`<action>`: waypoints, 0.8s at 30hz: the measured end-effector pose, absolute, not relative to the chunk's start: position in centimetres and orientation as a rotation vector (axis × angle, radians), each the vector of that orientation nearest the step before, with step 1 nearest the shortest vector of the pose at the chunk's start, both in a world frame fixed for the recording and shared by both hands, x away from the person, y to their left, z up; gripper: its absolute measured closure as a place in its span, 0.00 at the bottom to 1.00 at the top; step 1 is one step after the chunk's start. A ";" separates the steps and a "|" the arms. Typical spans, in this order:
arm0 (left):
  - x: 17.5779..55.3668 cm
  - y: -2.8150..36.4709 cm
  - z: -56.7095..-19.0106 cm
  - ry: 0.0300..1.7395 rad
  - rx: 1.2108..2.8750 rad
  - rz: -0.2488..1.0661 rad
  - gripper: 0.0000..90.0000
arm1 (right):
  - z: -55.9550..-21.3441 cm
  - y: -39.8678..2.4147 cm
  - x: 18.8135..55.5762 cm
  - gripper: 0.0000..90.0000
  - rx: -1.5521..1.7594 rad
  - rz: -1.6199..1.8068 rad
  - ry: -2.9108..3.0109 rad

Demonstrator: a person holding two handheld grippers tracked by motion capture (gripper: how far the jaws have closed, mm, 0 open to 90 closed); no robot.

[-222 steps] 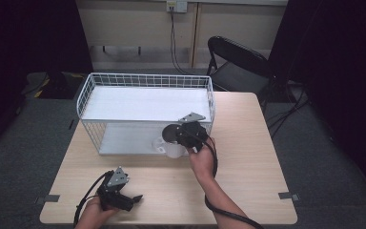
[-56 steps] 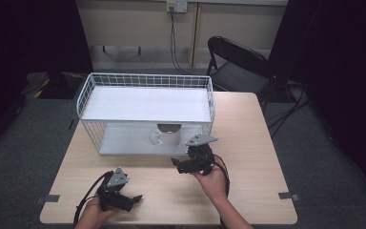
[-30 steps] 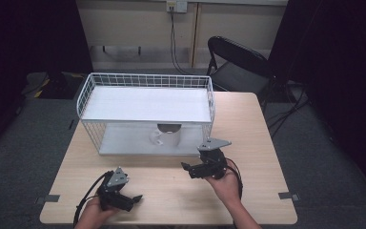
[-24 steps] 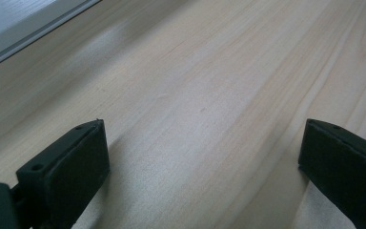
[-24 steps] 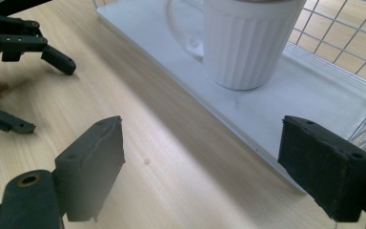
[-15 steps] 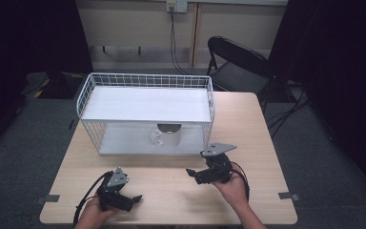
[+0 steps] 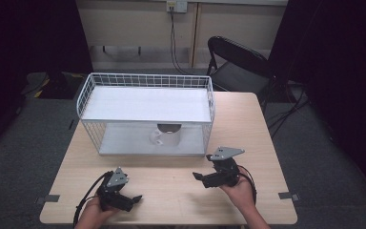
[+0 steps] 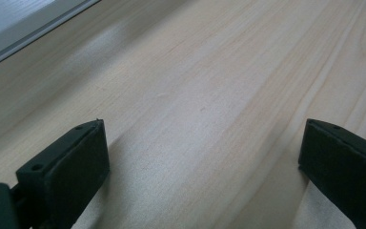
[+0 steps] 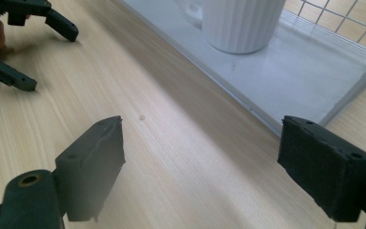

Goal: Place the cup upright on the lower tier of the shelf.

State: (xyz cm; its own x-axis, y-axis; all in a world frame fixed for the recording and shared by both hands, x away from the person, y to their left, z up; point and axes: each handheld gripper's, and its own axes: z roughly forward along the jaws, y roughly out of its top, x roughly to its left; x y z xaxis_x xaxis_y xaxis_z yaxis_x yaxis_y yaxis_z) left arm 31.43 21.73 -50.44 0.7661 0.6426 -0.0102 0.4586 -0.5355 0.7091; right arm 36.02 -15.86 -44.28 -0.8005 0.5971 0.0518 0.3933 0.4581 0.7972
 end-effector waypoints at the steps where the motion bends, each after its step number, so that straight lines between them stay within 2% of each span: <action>1: 31.4 21.7 -50.4 0.818 2.232 0.327 0.03 | -44.4 -16.0 36.0 0.17 0.858 1.260 2.475; 24: 31.4 21.7 -50.4 0.817 2.233 0.328 0.03 | -46.2 -19.8 35.1 0.17 0.896 1.250 2.450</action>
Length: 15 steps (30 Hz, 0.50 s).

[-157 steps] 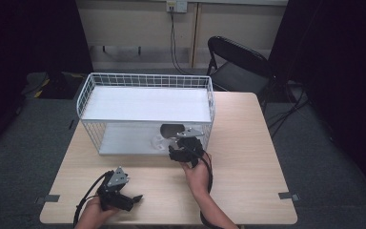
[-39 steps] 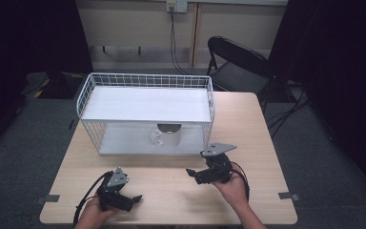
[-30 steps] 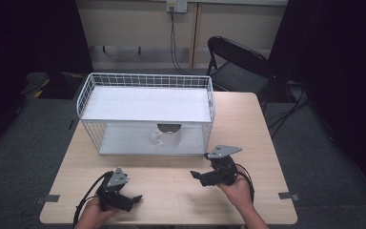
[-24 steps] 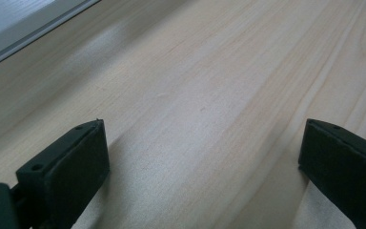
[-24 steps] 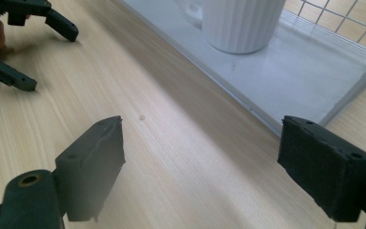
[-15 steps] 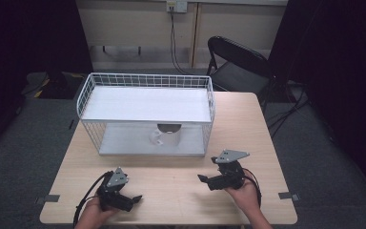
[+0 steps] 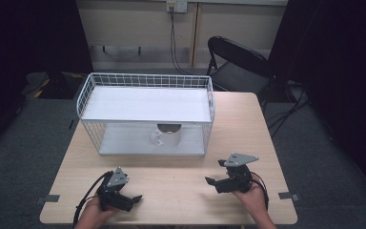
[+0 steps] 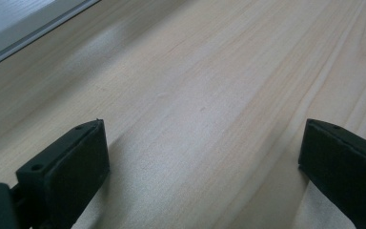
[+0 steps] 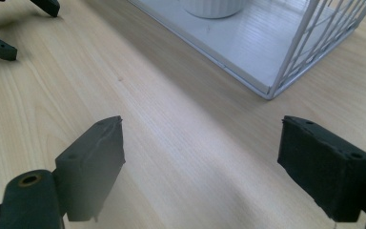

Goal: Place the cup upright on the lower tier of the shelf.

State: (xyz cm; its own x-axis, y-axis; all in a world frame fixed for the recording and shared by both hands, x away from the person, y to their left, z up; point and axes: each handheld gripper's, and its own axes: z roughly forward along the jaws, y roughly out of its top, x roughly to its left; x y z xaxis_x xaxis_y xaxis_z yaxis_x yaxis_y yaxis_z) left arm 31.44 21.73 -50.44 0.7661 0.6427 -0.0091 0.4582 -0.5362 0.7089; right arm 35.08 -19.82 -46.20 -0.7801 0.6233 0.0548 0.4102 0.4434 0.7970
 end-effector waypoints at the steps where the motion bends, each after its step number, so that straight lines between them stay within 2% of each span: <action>1: 31.4 21.7 -50.4 0.818 2.232 0.327 0.03 | -46.3 -19.9 35.1 0.16 0.900 1.246 2.452; 15: 31.4 21.7 -50.4 0.816 2.235 0.327 0.03 | -47.1 -21.9 34.8 0.17 0.921 1.204 2.438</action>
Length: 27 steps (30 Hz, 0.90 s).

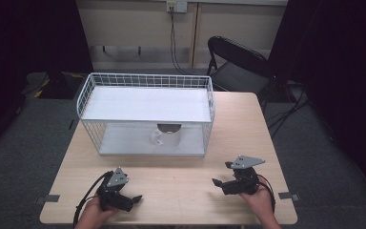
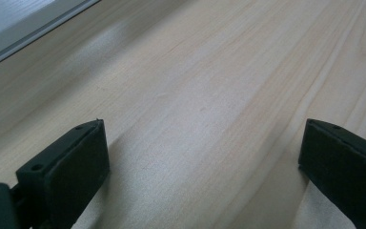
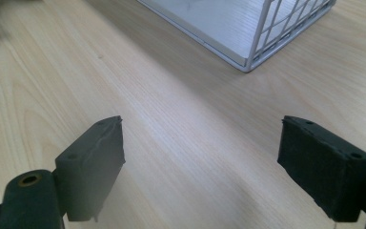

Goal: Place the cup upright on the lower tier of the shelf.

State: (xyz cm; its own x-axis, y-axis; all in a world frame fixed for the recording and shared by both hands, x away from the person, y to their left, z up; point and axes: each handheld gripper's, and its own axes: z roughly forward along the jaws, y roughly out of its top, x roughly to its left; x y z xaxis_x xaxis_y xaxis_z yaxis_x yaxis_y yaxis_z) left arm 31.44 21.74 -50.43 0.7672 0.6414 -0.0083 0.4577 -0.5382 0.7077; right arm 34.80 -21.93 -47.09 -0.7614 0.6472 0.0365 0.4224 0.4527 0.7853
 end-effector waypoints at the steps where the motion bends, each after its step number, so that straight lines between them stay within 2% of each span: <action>1: 31.4 21.7 -50.4 0.816 2.235 0.327 0.03 | -47.1 -22.1 34.7 0.17 0.919 1.201 2.436; 27: 31.4 21.7 -50.4 0.816 2.235 0.327 0.03 | -49.3 -25.2 34.1 0.15 0.915 1.110 2.451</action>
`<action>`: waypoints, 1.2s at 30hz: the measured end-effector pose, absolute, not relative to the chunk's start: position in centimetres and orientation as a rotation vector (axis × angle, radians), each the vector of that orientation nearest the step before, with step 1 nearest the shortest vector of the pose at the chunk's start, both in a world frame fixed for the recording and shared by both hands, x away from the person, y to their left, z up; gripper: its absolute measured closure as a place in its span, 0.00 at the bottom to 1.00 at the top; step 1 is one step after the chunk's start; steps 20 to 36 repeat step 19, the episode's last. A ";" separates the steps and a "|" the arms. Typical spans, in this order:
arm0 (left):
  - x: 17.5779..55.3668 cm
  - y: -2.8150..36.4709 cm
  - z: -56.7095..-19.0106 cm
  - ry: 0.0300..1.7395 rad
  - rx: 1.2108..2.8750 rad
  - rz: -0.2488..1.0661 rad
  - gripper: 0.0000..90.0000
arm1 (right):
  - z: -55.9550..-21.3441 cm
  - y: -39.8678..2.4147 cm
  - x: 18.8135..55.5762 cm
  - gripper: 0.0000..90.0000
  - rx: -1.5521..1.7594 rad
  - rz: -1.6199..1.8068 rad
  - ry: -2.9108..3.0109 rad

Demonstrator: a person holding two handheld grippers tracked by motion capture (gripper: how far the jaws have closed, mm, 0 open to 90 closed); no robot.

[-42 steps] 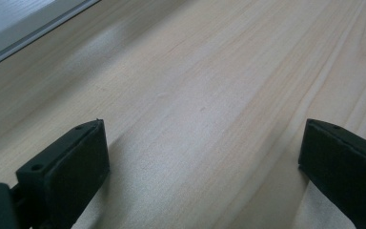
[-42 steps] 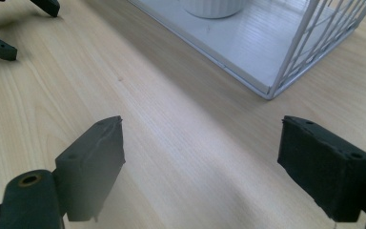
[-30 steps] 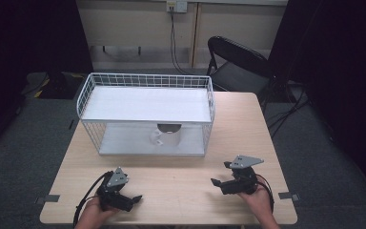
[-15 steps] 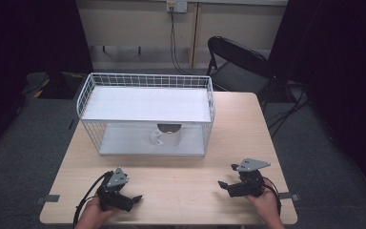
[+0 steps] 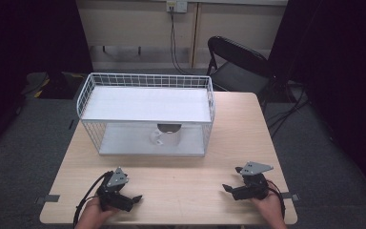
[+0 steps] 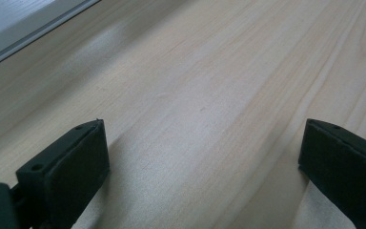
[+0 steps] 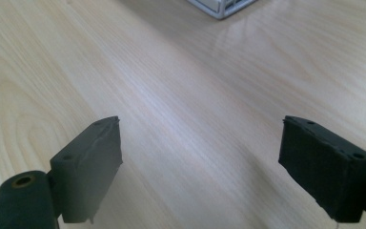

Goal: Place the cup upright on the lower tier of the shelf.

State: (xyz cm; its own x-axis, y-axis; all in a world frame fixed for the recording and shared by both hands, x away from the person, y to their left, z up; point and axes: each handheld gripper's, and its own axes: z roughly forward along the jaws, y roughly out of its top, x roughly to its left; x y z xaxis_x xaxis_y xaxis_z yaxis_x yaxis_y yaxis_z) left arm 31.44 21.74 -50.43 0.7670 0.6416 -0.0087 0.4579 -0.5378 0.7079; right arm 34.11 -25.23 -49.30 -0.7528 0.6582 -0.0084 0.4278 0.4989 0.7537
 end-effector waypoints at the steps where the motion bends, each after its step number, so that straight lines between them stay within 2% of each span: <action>1: 31.4 21.7 -50.4 0.816 2.235 0.328 0.03 | -49.4 -25.4 34.1 0.15 0.916 1.096 2.452; 36: 31.4 21.7 -50.4 0.816 2.234 0.327 0.03 | -50.4 -26.3 34.3 0.15 0.968 1.055 2.480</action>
